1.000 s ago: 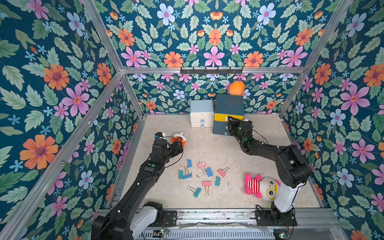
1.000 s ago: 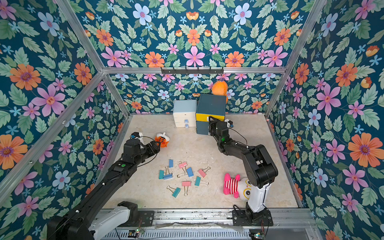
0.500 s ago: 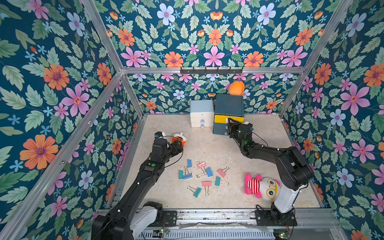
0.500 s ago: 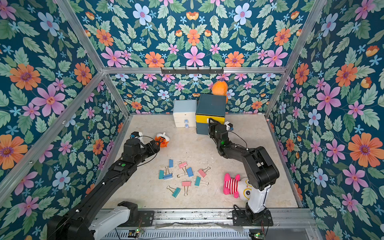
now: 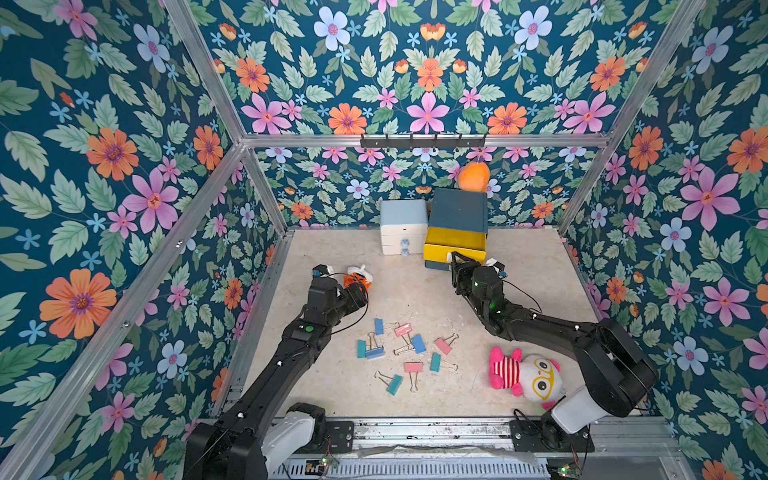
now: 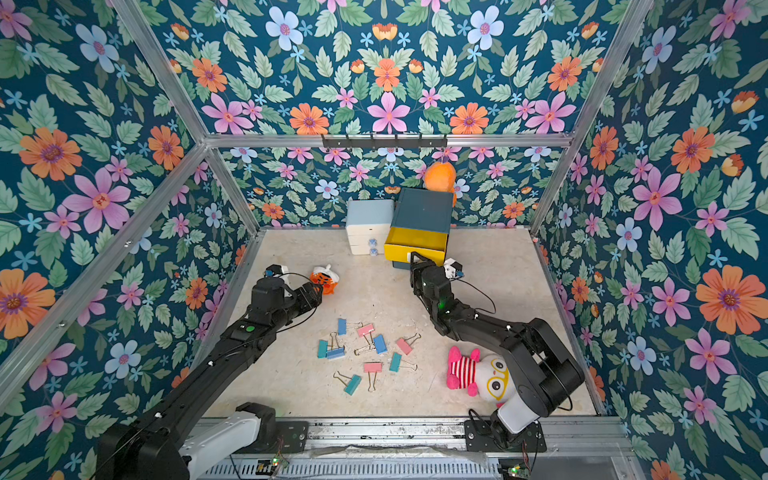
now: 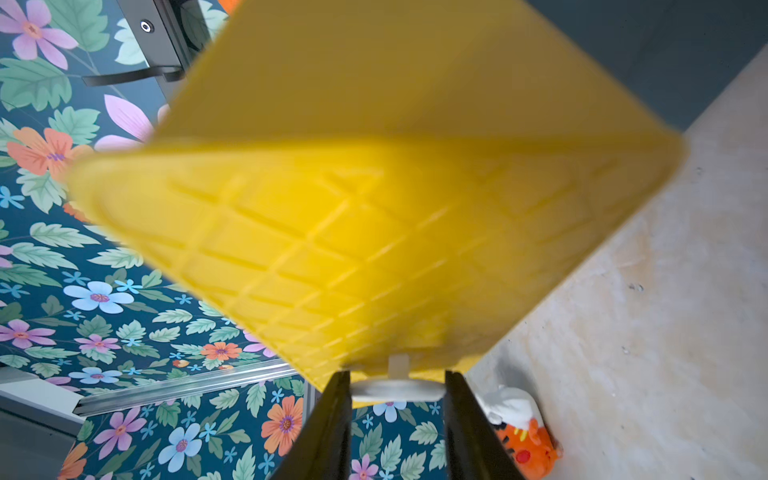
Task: Put the binder clips in the drawer according to color
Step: Open the drawer in the storage box.
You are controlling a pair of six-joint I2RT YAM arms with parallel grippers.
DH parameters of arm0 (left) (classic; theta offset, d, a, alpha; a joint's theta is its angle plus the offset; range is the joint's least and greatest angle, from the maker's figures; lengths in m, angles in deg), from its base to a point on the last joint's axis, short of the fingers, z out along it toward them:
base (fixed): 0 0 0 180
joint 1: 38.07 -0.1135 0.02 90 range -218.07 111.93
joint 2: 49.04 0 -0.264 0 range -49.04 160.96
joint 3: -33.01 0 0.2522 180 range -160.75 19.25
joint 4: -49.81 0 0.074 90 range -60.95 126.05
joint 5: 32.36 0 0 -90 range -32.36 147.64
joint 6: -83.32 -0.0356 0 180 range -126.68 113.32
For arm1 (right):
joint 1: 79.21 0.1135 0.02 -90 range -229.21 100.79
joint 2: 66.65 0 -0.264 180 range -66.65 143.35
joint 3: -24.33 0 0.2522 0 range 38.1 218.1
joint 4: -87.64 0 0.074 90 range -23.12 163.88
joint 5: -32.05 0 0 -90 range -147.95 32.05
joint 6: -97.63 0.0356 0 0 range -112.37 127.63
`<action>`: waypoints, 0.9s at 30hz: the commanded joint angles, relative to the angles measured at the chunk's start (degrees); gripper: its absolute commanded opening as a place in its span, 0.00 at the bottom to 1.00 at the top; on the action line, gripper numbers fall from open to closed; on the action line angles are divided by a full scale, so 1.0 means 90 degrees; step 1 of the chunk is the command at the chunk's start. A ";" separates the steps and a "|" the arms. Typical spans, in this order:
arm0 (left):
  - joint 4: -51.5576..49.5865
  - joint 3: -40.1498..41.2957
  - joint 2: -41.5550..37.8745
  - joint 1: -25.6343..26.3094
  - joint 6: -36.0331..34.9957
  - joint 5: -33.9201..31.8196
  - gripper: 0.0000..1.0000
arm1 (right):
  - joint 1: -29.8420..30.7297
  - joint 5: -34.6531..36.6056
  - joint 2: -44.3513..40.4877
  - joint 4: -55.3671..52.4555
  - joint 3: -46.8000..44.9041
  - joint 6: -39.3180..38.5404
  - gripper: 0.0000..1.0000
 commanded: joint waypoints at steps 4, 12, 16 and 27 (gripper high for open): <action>-0.0019 -0.0010 0.0070 0.0174 0.0095 -0.0022 0.84 | 0.0092 0.0252 -0.0158 -0.0249 -0.0277 0.0182 0.16; -0.0168 -0.0035 0.0162 0.0450 0.0245 -0.0217 0.82 | 0.0281 0.0398 -0.0310 -0.0508 -0.0301 0.0211 0.14; -0.0318 -0.0033 0.0197 0.0536 0.0310 -0.0313 0.81 | 0.0298 0.0453 -0.0330 -0.0666 -0.0304 0.0259 0.14; -0.0932 -0.0039 0.0173 0.0820 0.0458 -0.0603 0.80 | 0.0298 0.0409 -0.0378 -0.1208 -0.0162 0.0240 0.48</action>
